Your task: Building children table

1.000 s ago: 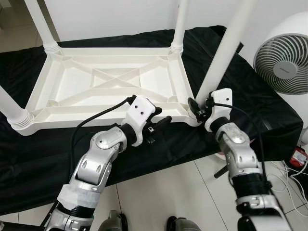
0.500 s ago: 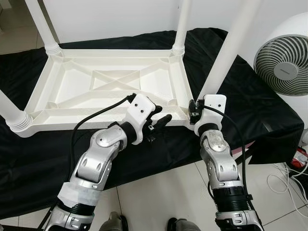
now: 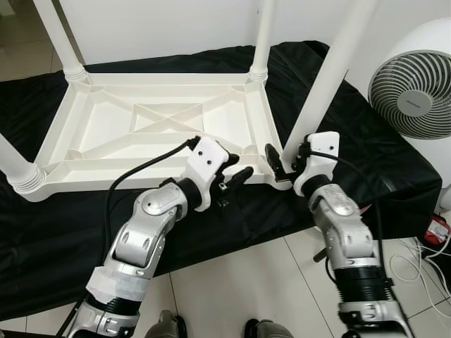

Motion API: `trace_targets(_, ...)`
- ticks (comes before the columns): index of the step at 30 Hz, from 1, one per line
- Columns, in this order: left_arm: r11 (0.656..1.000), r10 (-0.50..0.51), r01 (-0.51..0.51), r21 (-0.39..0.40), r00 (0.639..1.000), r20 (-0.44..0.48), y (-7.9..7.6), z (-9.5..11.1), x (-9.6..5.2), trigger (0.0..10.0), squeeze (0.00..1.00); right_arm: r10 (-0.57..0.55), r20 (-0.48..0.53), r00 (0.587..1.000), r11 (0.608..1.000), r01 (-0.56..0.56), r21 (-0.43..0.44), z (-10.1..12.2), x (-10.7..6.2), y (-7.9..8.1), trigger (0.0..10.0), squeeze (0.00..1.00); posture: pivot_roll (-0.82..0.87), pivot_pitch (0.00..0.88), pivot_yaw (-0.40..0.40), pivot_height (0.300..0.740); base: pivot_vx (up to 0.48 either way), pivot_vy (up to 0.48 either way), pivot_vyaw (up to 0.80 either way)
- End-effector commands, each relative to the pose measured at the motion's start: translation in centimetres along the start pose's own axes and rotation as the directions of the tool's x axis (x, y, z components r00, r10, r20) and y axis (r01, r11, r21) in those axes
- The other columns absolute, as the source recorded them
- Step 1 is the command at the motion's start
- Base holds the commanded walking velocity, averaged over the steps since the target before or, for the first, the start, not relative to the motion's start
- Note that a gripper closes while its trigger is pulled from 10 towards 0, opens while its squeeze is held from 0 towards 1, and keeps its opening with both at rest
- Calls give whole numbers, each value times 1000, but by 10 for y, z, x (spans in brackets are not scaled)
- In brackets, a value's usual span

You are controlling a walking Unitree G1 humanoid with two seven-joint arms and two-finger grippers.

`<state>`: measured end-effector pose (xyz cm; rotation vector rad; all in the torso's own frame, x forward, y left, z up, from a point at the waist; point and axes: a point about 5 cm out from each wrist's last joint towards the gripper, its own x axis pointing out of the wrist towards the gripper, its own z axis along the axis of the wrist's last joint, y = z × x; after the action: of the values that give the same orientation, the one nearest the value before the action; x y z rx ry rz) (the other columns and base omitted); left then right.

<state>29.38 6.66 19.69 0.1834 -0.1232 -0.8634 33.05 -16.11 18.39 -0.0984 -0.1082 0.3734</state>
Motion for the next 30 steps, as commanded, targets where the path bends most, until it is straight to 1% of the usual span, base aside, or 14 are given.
trace_targets(1,999,37,-37,-3,999,-6,2,-3,-1,10000,0,34,-8,999,999,-34,4,-3,-1,-4,10000,0,-96,81,13,740,0,0,0)
trace_targets(3,999,35,-35,-2,999,-9,2,-4,-2,10000,0,105,-40,994,993,-107,-40,-6,-1,-16,10000,0,-96,85,22,740,0,0,0)
trace_targets(4,999,35,-35,-2,999,-9,2,-4,-2,10000,0,105,-40,994,993,-107,-40,-6,-1,-16,10000,0,-96,85,22,740,0,0,0)
trace_targets(6,1000,31,-31,-4,999,-6,2,-3,-1,10000,0,245,-74,967,962,-251,-102,-7,2,-18,10000,0,-95,93,34,740,0,0,0)
trace_targets(7,1000,31,-31,-5,1000,-5,3,-2,-1,10000,0,303,-89,949,944,-312,-106,-8,3,-18,10000,0,-95,93,34,740,0,0,0)
trace_targets(8,1000,31,-31,-5,1000,-5,3,-2,-1,10000,0,303,-89,949,944,-312,-106,-8,3,-18,10000,0,-95,93,34,740,0,0,0)
trace_targets(9,1000,30,-30,-5,1000,-5,3,-2,0,10000,0,347,-101,932,926,-358,-118,-9,4,-18,10000,0,-95,93,34,740,0,0,0)
trace_targets(11,1000,30,-30,-5,1000,-3,3,-1,0,10000,0,395,-115,911,904,-408,-125,-9,7,-17,10000,0,-91,91,39,740,0,0,0)
trace_targets(16,999,35,-35,3,999,3,6,1,1,10000,0,453,-147,879,866,-473,-164,-8,20,-18,10000,0,-85,84,41,740,0,0,0)
trace_targets(20,999,34,-34,4,999,5,6,2,2,10000,0,451,-171,876,860,-478,-179,-10,23,-19,10000,0,-85,84,41,740,0,0,0)
trace_targets(21,999,33,-33,4,999,6,6,2,3,10000,0,449,-185,874,859,-479,-179,-12,24,-21,5725,0,-85,84,41,740,0,0,0)
trace_targets(22,1000,31,-31,4,999,8,5,3,4,10000,0,447,-203,871,854,-483,-191,-15,25,-22,0,0,-85,84,41,740,0,0,0)
trace_targets(24,1000,30,-30,5,1000,10,5,3,4,10000,0,449,-215,867,849,-489,-199,-17,25,-23,0,0,-85,84,41,740,0,0,0)
trace_targets(30,1000,30,-30,6,999,10,6,3,3,10000,0,438,-237,867,857,-482,-182,-26,23,-28,0,0,-74,79,46,740,0,0,0)
